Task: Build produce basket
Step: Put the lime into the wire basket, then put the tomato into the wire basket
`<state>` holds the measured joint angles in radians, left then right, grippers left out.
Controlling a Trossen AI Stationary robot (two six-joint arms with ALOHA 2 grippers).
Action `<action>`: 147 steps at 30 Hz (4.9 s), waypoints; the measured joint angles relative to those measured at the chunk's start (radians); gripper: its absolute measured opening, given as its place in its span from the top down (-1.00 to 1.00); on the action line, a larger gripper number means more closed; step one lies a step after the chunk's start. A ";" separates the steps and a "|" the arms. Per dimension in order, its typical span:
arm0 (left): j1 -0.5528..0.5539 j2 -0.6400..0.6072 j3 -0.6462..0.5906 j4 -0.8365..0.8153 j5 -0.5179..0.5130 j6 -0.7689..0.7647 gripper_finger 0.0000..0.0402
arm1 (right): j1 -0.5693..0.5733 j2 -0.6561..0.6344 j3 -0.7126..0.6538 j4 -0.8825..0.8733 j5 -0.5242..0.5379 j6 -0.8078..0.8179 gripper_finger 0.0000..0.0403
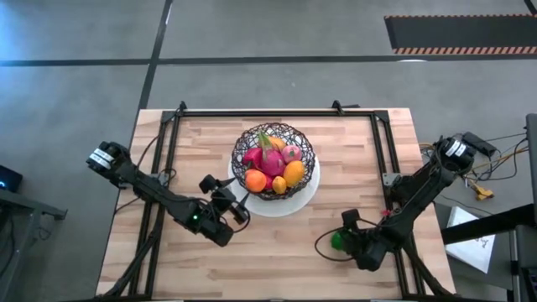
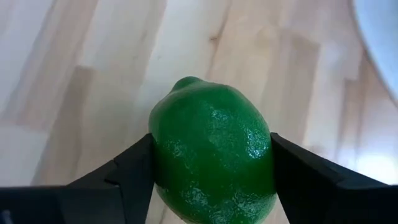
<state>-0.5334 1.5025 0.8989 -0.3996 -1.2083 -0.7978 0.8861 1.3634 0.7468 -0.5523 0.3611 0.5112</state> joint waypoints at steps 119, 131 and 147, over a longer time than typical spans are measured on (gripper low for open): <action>-0.003 0.003 -0.159 0.288 0.024 0.003 -0.48 | 0.198 0.245 0.327 -0.579 -0.401 0.714 -0.80; -0.003 0.003 -0.159 0.301 0.024 0.003 -0.48 | 0.028 0.242 0.296 -0.566 -0.321 0.380 -0.27; -0.003 0.003 -0.163 0.454 0.025 0.182 -0.48 | -0.367 -0.121 0.175 -0.044 -0.258 -0.118 -0.20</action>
<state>-0.5369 1.5051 0.7361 0.0548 -1.1835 -0.6162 0.5189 1.2424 0.9213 -0.5964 0.1036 0.3933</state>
